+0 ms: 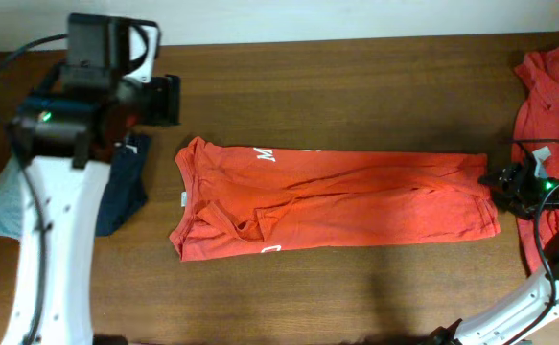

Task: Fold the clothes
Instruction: 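Release the left end and raise the left arm away to the left, then grasp the strip's right end and fold it leftward with the right gripper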

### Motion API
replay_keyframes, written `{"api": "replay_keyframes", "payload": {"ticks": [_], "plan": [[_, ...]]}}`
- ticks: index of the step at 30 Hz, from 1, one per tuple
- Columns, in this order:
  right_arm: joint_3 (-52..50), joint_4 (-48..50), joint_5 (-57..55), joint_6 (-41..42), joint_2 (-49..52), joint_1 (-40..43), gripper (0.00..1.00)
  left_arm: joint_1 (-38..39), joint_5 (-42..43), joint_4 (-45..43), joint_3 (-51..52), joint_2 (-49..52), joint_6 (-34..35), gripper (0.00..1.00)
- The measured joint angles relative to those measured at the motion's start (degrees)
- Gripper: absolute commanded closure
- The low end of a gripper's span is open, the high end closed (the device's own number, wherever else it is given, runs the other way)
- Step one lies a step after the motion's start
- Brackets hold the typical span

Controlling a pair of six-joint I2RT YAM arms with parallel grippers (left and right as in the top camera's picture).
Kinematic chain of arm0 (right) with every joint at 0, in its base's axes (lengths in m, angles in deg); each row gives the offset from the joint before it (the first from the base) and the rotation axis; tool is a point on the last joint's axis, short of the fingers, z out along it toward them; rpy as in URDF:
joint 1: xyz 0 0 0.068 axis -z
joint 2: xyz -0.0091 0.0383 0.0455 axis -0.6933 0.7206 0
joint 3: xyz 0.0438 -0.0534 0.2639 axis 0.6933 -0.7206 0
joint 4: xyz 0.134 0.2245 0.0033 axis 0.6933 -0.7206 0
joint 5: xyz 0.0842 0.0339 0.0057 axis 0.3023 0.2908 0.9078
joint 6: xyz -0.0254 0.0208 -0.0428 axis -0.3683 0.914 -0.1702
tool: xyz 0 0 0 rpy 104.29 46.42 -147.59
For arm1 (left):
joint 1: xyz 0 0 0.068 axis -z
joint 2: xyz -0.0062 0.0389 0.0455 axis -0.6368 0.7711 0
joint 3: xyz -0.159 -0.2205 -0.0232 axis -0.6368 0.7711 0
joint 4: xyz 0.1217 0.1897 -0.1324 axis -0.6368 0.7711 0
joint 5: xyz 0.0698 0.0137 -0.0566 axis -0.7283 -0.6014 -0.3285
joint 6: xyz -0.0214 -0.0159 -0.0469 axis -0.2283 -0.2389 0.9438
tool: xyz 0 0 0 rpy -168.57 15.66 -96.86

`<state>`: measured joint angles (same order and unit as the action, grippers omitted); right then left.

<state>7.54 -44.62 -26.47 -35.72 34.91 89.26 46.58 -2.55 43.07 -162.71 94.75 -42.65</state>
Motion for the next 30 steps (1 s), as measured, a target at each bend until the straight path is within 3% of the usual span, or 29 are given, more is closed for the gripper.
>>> {"api": "replay_keyframes", "payload": {"ticks": [4,9,17,18,20,22,30], "plan": [[-0.70,1.16,-0.24,-1.07,-0.55,-1.84,0.27,-1.99,-0.55,0.83,0.00,-4.94,0.72,0.24],[-0.81,1.88,-1.86,-1.92,-0.59,-5.27,0.46,-2.34,-0.66,1.20,0.00,-9.25,0.90,0.23],[-1.22,2.25,-2.97,-2.08,-0.13,-5.73,0.62,-2.34,-0.66,1.20,0.00,-9.40,0.90,0.23],[-1.22,2.25,-3.06,-1.99,-0.07,-5.73,0.61,-2.34,-0.68,1.20,0.00,-9.40,0.90,0.23],[-1.22,2.23,-2.62,-1.64,-0.02,-5.70,0.44,-2.34,-0.68,1.20,0.00,-9.40,0.90,0.23],[-1.01,1.68,-1.73,-1.25,-0.11,-5.73,0.36,-2.34,-0.66,1.27,0.00,-9.40,0.90,0.23],[4.92,-5.55,-3.10,-1.64,1.33,-3.72,0.17,-2.34,-0.66,1.42,0.00,-9.40,0.92,0.22]]}}
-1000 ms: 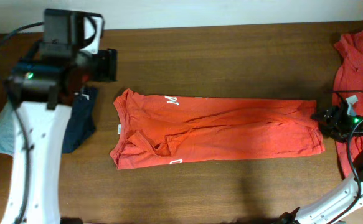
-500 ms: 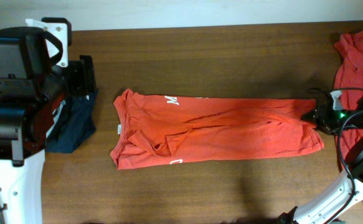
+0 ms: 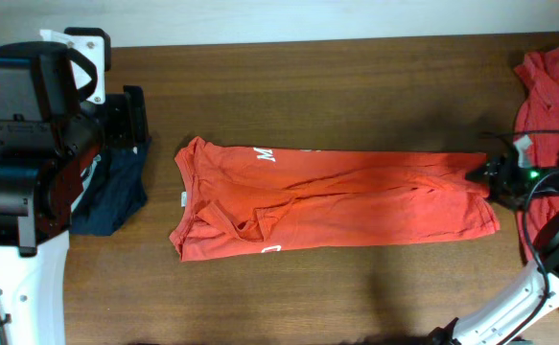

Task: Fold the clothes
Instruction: 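Grasp the strip's right end and fold it leftward with the right gripper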

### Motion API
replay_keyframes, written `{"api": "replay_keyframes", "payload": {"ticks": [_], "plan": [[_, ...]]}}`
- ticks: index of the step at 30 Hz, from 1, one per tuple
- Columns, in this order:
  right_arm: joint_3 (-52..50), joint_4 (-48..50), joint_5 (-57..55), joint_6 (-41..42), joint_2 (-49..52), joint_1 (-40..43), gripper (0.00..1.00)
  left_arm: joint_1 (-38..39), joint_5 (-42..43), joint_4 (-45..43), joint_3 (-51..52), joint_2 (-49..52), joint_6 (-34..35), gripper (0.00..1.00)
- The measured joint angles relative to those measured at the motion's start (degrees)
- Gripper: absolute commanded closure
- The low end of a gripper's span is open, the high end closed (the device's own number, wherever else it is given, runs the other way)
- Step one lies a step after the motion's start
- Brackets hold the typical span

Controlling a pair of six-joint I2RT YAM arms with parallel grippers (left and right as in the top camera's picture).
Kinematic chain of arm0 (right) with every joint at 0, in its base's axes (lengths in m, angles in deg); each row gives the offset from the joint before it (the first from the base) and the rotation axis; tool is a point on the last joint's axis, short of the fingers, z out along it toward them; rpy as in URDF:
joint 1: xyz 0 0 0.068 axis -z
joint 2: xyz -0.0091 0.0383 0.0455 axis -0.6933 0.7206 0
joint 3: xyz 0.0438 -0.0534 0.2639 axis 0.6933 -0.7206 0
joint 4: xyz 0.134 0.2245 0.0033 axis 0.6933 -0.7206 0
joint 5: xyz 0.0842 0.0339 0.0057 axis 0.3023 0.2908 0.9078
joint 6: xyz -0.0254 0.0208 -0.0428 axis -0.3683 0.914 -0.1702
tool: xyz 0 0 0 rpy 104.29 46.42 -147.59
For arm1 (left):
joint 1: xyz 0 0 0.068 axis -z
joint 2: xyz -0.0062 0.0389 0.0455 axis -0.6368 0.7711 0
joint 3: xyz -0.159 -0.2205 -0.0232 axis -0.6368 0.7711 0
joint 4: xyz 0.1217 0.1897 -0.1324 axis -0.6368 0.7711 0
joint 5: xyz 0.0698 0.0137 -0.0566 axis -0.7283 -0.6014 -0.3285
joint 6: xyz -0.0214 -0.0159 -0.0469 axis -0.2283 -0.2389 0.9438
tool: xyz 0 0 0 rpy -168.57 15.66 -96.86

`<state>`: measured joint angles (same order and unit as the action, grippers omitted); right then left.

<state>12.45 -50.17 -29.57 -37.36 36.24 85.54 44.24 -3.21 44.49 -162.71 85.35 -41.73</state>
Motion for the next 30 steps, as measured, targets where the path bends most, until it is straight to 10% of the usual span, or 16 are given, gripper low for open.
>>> {"api": "replay_keyframes", "payload": {"ticks": [25,30], "plan": [[1.42,-4.50,5.68,-11.61,3.08,2.03,0.12,0.00,0.00,0.00,0.00,0.63,0.00,0.22],[0.11,-4.33,6.78,-11.82,3.17,0.85,0.27,0.00,0.00,0.02,0.00,0.70,0.00,0.21]]}}
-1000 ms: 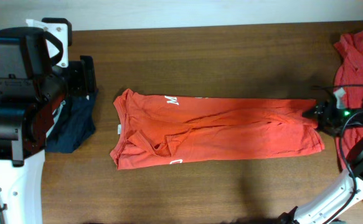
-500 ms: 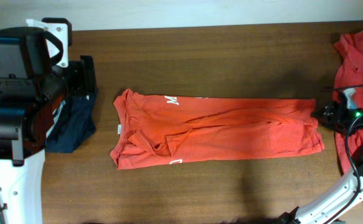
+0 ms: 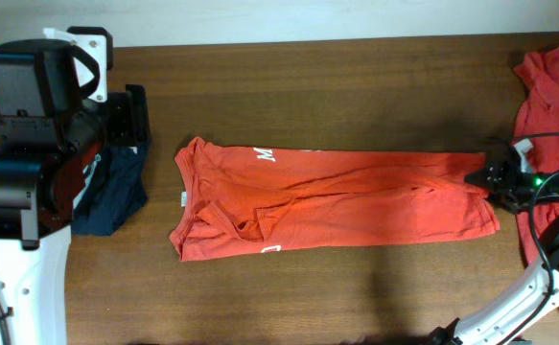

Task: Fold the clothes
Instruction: 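Grasp the strip's right end and fold it leftward with the right gripper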

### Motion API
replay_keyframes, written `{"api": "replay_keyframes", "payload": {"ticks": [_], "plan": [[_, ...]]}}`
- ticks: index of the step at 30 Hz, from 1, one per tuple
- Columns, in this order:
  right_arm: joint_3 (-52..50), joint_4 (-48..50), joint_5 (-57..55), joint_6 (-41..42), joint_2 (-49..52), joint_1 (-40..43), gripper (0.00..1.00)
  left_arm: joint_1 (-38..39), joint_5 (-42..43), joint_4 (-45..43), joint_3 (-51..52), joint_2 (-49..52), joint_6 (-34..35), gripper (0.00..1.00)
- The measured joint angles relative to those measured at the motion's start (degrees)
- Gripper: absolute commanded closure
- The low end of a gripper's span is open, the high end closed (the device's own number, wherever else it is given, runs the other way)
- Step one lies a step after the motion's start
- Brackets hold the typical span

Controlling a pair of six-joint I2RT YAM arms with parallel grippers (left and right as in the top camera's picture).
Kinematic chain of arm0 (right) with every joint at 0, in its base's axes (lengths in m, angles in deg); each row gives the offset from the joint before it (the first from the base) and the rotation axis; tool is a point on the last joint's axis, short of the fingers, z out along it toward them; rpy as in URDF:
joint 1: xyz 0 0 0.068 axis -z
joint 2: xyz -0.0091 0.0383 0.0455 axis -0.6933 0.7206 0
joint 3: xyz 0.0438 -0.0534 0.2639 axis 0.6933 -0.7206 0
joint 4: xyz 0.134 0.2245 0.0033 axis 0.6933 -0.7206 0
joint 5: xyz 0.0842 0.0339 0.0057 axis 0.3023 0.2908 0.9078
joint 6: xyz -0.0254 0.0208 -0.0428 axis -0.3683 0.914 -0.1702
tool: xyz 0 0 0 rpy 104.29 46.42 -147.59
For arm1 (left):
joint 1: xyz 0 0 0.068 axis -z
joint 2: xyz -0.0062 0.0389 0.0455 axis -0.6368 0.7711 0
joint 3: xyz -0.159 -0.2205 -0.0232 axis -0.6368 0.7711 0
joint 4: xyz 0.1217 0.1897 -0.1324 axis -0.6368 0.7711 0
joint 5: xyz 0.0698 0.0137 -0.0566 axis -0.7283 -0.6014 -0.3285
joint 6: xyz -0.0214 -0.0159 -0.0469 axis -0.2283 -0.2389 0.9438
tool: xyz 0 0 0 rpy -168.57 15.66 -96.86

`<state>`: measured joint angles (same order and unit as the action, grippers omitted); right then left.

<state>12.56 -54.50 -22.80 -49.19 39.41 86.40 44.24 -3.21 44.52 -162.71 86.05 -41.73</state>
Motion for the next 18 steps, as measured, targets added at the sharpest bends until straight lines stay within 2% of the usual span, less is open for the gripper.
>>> {"api": "replay_keyframes", "payload": {"ticks": [5,12,15,18], "plan": [[-0.85,-0.04,0.02,0.17,0.50,-0.92,0.48,0.00,0.00,0.20,0.00,0.00,0.00,0.22],[-1.42,-0.17,-1.86,2.12,1.53,-0.98,0.89,0.00,0.00,0.50,0.00,0.00,0.00,0.21],[-1.27,-0.94,-3.65,3.87,1.62,-1.03,0.96,0.00,0.00,0.66,0.00,0.00,0.00,0.22],[-0.07,-1.27,-5.55,6.16,1.51,-1.11,0.96,0.00,0.00,0.63,0.00,0.00,0.00,0.22]]}}
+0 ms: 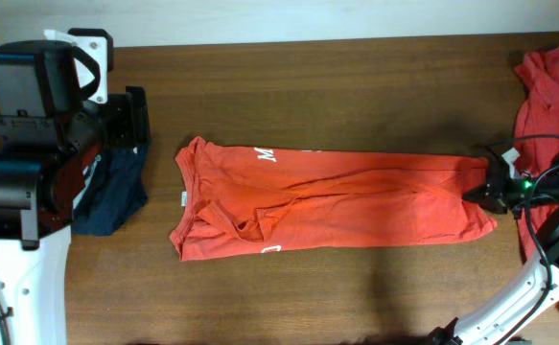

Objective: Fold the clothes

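An orange-red shirt [337, 201], folded lengthwise into a long strip, lies across the middle of the table with its collar end to the left. My right gripper [480, 194] sits at the middle of the shirt's right hem, its tips over the cloth edge. The overhead view does not show whether they pinch it. My left gripper [130, 115] hangs at the far left over a dark blue garment [116, 196], apart from the shirt, and looks open and empty.
A second red garment [540, 96] lies crumpled along the right table edge, behind my right arm. A pale cloth peeks out beside the blue garment under my left arm. The table's back edge runs along the top.
My right gripper has shifted slightly down and left along the shirt's right hem, and its tips now overlap the cloth. The left arm and the shirt's shape are unchanged.
My left gripper first reached over the table near the shirt's collar end, while the right waited just off the right hem. Then the left arm was back over the blue garment and stayed there. The right gripper stayed at the hem's upper part, and is now at its middle.
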### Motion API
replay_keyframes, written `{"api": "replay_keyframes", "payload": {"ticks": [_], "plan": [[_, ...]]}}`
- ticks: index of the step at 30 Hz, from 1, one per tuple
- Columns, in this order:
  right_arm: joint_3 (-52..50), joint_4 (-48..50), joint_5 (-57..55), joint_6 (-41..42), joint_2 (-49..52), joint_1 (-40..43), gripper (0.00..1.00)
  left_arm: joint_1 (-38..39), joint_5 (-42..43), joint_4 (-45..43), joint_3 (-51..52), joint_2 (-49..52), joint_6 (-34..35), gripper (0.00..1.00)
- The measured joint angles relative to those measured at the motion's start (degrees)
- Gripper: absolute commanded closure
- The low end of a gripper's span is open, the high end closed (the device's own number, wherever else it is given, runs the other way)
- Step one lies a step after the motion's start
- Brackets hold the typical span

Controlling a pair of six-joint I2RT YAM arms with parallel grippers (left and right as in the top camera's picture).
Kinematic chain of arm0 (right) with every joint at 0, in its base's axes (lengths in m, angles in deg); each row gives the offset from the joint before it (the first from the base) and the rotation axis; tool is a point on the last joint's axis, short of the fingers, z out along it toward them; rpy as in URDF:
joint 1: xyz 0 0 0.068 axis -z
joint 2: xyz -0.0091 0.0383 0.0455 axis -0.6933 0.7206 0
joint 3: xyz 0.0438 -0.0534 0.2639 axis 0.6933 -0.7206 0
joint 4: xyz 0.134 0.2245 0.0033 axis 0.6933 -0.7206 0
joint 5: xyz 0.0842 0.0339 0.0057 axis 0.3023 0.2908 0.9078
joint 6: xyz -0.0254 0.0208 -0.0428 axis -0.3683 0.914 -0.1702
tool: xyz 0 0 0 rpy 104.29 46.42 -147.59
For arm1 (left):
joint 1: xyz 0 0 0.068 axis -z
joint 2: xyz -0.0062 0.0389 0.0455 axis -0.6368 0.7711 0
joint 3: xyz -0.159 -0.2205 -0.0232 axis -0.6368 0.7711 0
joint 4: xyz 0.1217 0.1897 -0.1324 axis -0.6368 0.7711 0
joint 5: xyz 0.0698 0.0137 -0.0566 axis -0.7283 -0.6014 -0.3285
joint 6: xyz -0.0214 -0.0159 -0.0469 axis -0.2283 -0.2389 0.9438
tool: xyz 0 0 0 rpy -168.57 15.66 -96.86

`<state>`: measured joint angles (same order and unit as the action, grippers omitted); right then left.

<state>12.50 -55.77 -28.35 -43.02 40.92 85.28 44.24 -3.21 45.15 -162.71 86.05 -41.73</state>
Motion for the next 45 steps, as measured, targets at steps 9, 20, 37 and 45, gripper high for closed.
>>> {"api": "replay_keyframes", "payload": {"ticks": [9,20,37,45], "plan": [[6.97,0.35,-8.59,10.91,-12.98,-0.96,0.96,0.00,0.00,-0.09,0.00,0.00,0.17,0.18],[9.27,-1.99,-14.93,17.75,-32.15,-15.02,0.96,0.00,-4.85,-0.48,0.00,0.00,1.29,0.01],[9.27,2.08,-26.14,27.61,-28.30,-58.49,0.96,-0.02,-8.57,-4.94,0.00,-0.74,3.87,0.01],[9.25,7.48,-27.19,30.58,-16.52,-69.07,0.96,-0.02,-8.57,-5.01,0.00,-2.27,4.07,0.01]]}}
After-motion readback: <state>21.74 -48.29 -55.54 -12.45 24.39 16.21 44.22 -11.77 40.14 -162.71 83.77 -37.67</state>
